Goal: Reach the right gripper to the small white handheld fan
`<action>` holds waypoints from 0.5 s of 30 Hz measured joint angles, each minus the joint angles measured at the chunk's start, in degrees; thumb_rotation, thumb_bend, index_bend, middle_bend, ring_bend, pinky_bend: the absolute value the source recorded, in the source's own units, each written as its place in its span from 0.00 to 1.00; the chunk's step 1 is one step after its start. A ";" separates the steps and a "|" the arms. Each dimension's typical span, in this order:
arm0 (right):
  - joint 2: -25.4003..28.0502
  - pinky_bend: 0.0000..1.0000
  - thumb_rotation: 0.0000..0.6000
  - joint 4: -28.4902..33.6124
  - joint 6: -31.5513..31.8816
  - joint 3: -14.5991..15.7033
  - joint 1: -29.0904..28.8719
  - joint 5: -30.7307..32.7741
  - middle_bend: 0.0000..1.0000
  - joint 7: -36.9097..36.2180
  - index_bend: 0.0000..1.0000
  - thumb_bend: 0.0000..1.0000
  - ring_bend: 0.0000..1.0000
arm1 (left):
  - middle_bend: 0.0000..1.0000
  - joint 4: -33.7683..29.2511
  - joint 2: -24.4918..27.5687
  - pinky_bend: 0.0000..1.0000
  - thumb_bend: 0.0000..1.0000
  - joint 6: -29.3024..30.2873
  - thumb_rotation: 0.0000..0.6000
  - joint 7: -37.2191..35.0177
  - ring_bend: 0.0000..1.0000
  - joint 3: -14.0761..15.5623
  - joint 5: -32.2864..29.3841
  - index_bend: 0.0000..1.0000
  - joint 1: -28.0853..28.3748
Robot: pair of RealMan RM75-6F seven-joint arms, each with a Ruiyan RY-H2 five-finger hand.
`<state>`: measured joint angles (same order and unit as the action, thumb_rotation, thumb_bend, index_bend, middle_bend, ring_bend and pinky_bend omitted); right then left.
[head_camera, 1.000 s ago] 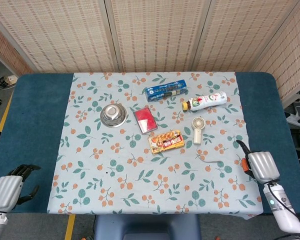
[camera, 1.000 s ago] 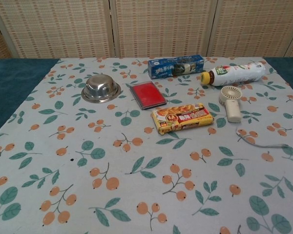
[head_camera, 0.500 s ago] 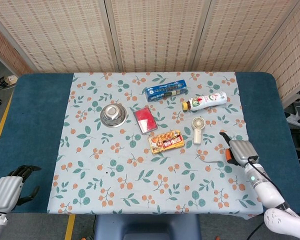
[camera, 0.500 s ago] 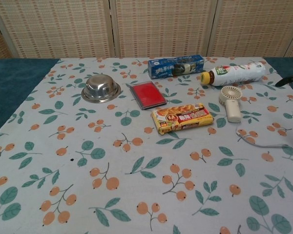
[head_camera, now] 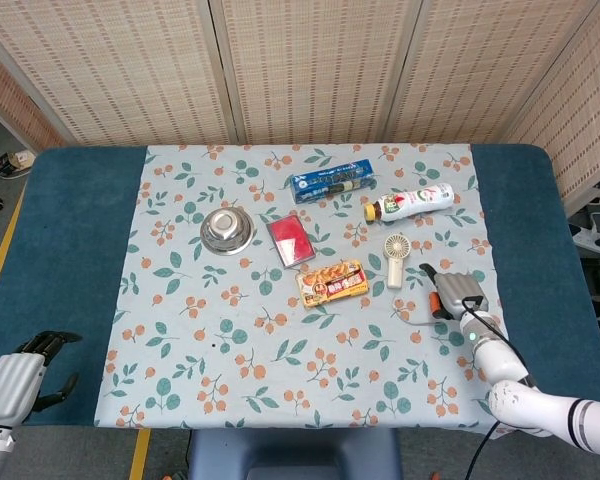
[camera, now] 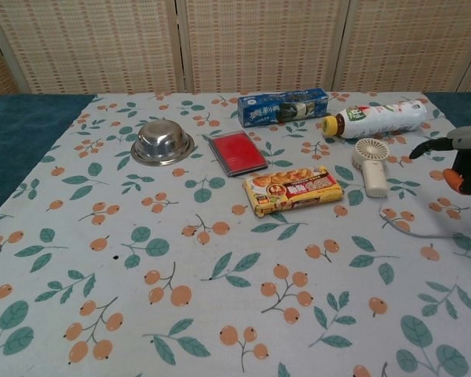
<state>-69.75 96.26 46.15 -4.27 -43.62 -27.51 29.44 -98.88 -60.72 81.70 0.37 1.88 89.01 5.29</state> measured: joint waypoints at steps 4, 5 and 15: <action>-0.58 0.67 1.00 -0.34 -0.08 0.62 -0.89 0.48 0.81 -0.20 0.08 0.71 0.65 | 0.29 -0.07 0.00 0.37 0.36 -0.07 1.00 0.19 0.22 0.09 0.17 0.28 0.05; -0.69 0.67 1.00 -0.38 -0.08 0.74 -1.04 0.51 0.81 -0.30 0.08 0.71 0.65 | 0.29 -0.09 0.01 0.37 0.36 -0.09 1.00 0.24 0.22 0.09 0.15 0.28 0.05; -2.19 0.67 1.00 -2.10 -0.30 1.42 -2.32 0.74 0.81 -1.73 0.08 0.71 0.65 | 0.29 -0.35 0.12 0.38 0.36 0.56 1.00 0.52 0.22 0.16 0.77 0.28 -0.15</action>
<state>-71.94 94.15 45.85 -2.84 -45.93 -26.76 27.70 -99.22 -60.60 82.27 0.89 2.04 89.78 5.14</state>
